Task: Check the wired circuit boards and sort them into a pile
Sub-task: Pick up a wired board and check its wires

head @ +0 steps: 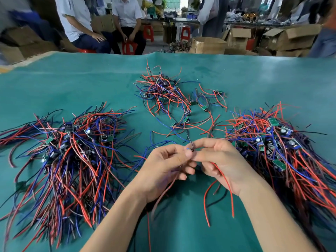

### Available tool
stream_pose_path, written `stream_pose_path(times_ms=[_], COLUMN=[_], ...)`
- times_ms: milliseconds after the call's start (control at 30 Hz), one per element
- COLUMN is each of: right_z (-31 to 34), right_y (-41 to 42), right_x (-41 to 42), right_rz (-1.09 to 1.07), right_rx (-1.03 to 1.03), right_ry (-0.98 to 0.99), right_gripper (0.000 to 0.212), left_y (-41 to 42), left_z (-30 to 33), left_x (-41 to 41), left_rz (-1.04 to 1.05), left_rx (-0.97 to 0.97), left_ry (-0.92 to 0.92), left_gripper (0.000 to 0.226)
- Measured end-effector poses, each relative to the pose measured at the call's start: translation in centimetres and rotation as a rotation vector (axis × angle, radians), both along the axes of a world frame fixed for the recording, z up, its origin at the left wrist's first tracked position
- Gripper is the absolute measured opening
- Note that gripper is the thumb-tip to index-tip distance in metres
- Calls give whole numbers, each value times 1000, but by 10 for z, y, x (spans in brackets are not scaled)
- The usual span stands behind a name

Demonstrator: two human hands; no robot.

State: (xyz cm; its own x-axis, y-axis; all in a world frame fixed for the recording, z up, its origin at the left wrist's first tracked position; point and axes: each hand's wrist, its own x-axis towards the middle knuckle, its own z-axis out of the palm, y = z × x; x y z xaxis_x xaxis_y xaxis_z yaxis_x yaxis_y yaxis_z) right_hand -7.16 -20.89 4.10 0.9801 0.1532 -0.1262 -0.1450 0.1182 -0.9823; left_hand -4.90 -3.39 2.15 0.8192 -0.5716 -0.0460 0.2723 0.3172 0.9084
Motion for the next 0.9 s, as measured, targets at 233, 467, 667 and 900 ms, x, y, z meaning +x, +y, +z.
stream_pose_path(times_ms=[233,467,667,900], right_z=[5,-2,-5,-6], right_y=[-6,-2,7,14], right_x=[4,1,3,2], right_rz=[-33,6,-64,-239], right_rx=[292,90,214,91], right_ry=[100,-62,-36,-97], right_gripper=[27,36,24,7], left_y=[1,2,2,-2], left_z=[1,4,0,-2], left_x=[3,2,2,3], left_rz=[36,-8,-48,11], left_rx=[-9,-29,-2,95], left_ry=[2,58,42,-12], left_gripper=[15,24,25,29])
